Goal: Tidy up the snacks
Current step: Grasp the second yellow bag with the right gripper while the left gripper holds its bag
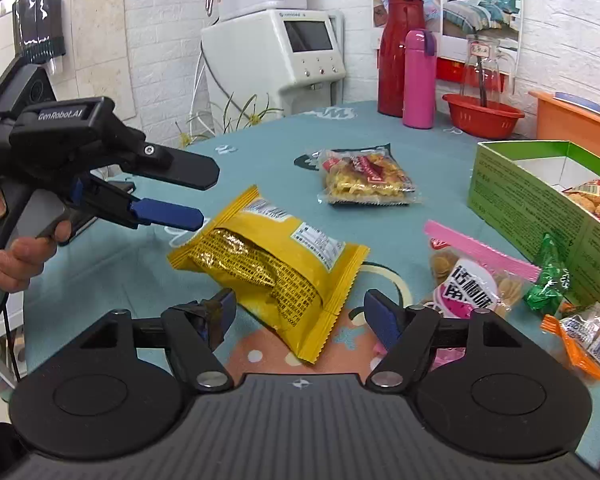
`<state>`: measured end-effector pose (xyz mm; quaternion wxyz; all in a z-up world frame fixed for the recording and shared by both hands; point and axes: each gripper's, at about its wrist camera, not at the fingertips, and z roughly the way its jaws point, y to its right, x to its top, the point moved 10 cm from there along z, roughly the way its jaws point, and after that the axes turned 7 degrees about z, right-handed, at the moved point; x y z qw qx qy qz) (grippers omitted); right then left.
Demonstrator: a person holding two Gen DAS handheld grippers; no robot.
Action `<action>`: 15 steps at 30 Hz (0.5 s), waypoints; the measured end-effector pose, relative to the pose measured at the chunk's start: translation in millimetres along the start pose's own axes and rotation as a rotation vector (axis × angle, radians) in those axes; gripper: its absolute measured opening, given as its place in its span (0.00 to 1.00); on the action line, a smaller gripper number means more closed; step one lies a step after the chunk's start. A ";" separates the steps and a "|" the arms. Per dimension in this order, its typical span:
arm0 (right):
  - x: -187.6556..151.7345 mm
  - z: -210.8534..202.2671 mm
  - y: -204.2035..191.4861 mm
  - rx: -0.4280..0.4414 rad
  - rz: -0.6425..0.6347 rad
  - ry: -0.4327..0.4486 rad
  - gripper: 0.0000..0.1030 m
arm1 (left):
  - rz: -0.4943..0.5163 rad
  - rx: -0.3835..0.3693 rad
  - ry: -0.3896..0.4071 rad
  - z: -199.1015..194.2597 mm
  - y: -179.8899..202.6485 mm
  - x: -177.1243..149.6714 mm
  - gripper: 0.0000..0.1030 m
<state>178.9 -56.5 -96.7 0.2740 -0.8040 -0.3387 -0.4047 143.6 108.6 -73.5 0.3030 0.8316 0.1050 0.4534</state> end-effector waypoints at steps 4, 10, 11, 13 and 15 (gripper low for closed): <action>2.2 0.9 -0.4 0.016 0.016 0.004 1.00 | 0.012 -0.005 -0.019 8.4 2.3 -2.2 1.00; -1.4 15.5 -3.1 0.033 0.059 -0.015 1.00 | 0.007 0.005 -0.078 30.8 -7.0 -10.6 0.63; -3.3 19.6 -2.3 0.032 0.076 -0.033 0.78 | 0.002 -0.012 -0.097 36.2 -7.6 -13.9 0.35; -1.0 18.3 -0.8 0.005 0.090 -0.024 0.58 | -0.036 -0.056 -0.108 38.1 -5.6 -14.5 0.26; 1.0 11.5 -0.4 0.009 0.117 -0.008 0.45 | -0.001 -0.059 -0.094 33.8 2.7 -9.5 0.24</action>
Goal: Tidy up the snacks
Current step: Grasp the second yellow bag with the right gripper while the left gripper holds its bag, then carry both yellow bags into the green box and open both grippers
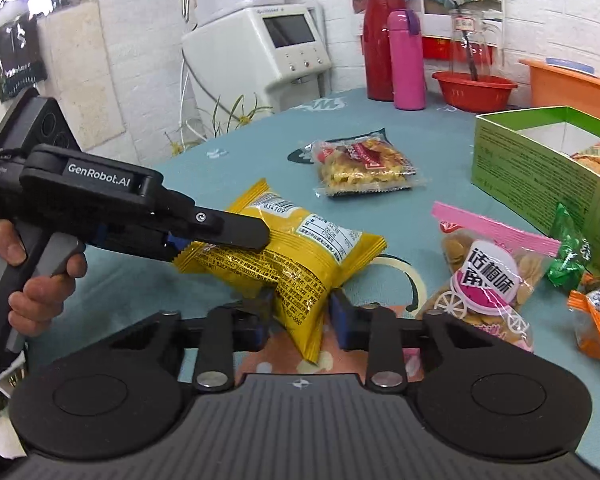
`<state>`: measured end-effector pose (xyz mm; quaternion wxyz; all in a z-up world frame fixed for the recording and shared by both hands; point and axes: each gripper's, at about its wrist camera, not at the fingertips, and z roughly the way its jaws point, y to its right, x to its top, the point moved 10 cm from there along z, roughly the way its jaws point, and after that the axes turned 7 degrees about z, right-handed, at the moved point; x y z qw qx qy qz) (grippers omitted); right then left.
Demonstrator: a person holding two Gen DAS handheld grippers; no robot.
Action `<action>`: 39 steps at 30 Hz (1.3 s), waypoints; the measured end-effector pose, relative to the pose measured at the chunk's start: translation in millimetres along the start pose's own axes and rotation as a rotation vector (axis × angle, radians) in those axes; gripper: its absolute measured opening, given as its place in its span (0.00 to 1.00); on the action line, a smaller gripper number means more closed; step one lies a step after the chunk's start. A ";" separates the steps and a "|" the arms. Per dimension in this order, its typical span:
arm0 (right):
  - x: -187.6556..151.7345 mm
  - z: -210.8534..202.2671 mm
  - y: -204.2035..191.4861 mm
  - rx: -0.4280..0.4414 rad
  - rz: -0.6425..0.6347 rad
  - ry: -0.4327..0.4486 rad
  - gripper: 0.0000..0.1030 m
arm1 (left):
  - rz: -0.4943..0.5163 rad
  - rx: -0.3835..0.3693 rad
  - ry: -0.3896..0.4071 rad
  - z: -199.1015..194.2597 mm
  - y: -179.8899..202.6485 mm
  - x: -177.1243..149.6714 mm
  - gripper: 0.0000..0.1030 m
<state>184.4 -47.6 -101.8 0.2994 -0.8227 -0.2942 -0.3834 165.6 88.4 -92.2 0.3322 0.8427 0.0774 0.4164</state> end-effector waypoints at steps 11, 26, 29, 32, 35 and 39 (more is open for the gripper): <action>55.2 -61.7 35.2 -0.111 0.021 0.241 0.44 | 0.203 -0.134 0.048 24.5 92.7 58.6 0.24; 116.7 -73.8 140.2 -0.364 0.042 0.320 0.41 | 0.238 -0.275 0.013 152.8 131.0 120.8 0.27; 120.9 -67.5 156.8 -0.384 0.045 0.303 0.38 | 0.237 -0.266 -0.014 176.7 126.0 124.2 0.30; 124.1 -59.1 171.6 -0.407 0.045 0.283 0.37 | 0.241 -0.244 -0.036 195.8 120.6 124.9 0.33; 125.7 -46.6 186.9 -0.452 0.023 0.253 0.35 | 0.248 -0.196 -0.046 210.7 113.3 125.5 0.63; 121.8 -38.6 209.3 -0.573 0.038 0.215 0.68 | 0.235 -0.105 -0.007 206.8 100.5 126.7 1.00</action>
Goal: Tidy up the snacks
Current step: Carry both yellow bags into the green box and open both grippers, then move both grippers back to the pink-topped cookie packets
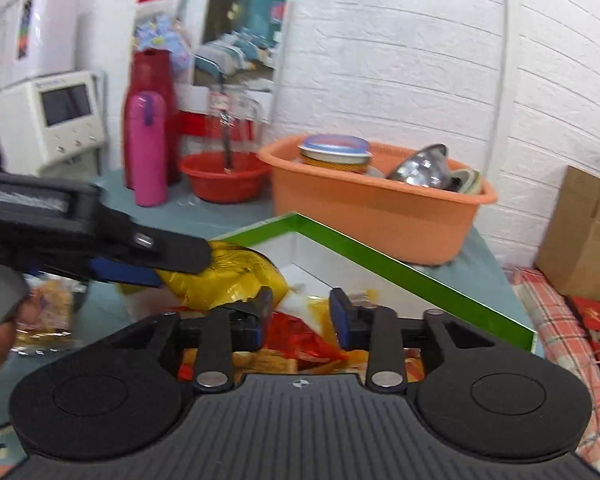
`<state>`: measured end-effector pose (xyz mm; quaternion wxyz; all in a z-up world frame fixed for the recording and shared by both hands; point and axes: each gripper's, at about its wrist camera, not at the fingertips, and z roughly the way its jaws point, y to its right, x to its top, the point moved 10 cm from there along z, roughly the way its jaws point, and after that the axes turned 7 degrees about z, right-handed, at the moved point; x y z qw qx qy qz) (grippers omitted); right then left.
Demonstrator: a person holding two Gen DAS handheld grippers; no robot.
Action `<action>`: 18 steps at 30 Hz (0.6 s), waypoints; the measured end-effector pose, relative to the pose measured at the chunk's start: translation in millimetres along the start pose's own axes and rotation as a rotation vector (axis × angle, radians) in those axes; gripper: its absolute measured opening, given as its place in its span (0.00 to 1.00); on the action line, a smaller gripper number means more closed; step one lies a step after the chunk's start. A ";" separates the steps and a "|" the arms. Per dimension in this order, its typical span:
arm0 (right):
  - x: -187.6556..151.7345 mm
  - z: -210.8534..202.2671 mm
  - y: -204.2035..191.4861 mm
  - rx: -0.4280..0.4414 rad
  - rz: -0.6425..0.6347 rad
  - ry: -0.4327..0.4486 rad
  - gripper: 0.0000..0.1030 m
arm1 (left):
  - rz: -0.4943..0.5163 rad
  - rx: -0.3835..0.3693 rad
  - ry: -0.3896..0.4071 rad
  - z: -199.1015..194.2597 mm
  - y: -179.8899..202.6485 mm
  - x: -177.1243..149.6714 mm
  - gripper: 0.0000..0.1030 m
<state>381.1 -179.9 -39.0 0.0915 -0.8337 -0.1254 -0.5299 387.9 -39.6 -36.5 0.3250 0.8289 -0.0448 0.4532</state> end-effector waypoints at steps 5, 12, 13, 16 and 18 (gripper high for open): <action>-0.9 -24.0 -2.7 0.027 0.018 0.039 0.95 | 0.004 0.018 0.010 -22.3 1.9 -1.1 1.00; 1.8 -95.1 -27.3 0.080 -0.021 0.137 1.00 | 0.035 0.045 0.004 -70.4 33.0 -16.6 1.00; 0.8 -106.6 -30.7 0.088 -0.021 0.151 1.00 | 0.034 0.051 0.000 -77.4 35.9 -20.3 1.00; -7.8 -136.2 -39.6 0.115 -0.013 0.179 1.00 | 0.037 0.096 -0.013 -102.4 43.0 -34.5 1.00; -19.1 -150.1 -45.2 0.146 0.007 0.176 1.00 | 0.059 0.097 0.001 -118.0 48.7 -44.2 1.00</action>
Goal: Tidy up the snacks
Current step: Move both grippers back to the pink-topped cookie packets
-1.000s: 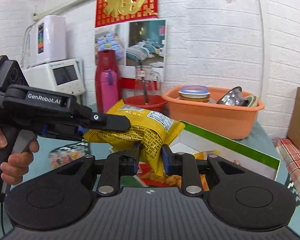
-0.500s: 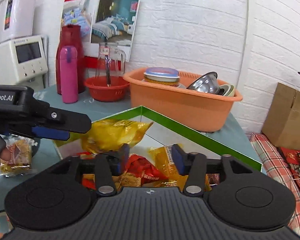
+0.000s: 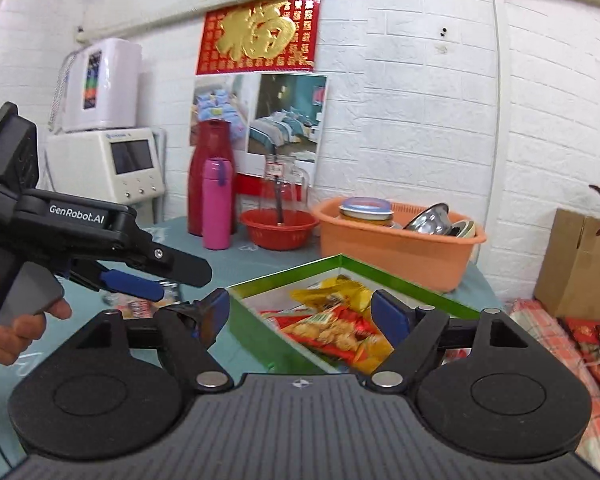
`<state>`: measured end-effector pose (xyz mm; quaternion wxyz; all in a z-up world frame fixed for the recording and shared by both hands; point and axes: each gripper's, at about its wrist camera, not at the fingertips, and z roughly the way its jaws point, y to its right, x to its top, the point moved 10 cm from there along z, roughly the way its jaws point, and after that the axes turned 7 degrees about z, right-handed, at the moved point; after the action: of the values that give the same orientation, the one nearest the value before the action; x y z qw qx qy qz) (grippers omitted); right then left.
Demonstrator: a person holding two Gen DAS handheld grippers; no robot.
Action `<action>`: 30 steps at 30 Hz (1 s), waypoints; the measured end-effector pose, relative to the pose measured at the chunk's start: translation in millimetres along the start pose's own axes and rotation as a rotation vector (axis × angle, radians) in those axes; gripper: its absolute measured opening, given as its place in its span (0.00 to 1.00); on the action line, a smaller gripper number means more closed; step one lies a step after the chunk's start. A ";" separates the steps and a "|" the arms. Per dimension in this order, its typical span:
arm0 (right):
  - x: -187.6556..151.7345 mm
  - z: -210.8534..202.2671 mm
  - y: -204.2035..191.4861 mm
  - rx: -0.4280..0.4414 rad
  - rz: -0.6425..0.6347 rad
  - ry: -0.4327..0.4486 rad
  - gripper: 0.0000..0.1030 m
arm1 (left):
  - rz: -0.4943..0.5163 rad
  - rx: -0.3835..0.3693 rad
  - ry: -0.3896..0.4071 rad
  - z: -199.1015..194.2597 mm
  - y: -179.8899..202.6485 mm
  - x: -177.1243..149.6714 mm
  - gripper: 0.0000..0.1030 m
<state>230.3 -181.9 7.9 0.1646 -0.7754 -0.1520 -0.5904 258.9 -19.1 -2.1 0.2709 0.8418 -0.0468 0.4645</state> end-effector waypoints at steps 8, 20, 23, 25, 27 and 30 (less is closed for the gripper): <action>-66.4 -19.6 -28.1 0.126 0.145 -0.144 1.00 | 0.017 -0.011 -0.060 -13.0 8.3 -56.6 1.00; -113.7 -4.1 -41.5 0.130 0.202 -0.262 1.00 | -0.040 0.045 -0.170 41.9 -21.4 -81.3 1.00; -111.8 11.6 -42.4 0.144 0.193 -0.271 1.00 | -0.052 0.033 -0.193 45.3 -23.7 -84.2 0.94; -110.5 24.0 -40.7 0.142 0.197 -0.287 1.00 | -0.048 0.015 -0.206 45.0 -21.7 -87.1 0.85; -109.8 33.8 -41.0 0.148 0.194 -0.302 1.00 | -0.043 0.009 -0.210 43.7 -20.3 -89.2 0.83; -112.9 40.6 -44.8 0.171 0.184 -0.334 0.86 | -0.040 0.002 -0.219 44.2 -20.2 -91.4 0.80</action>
<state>217.2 -128.7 -107.9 0.2556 -0.8562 -0.1555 -0.4212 247.4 -39.9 -102.8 0.2723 0.8885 -0.0589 0.3645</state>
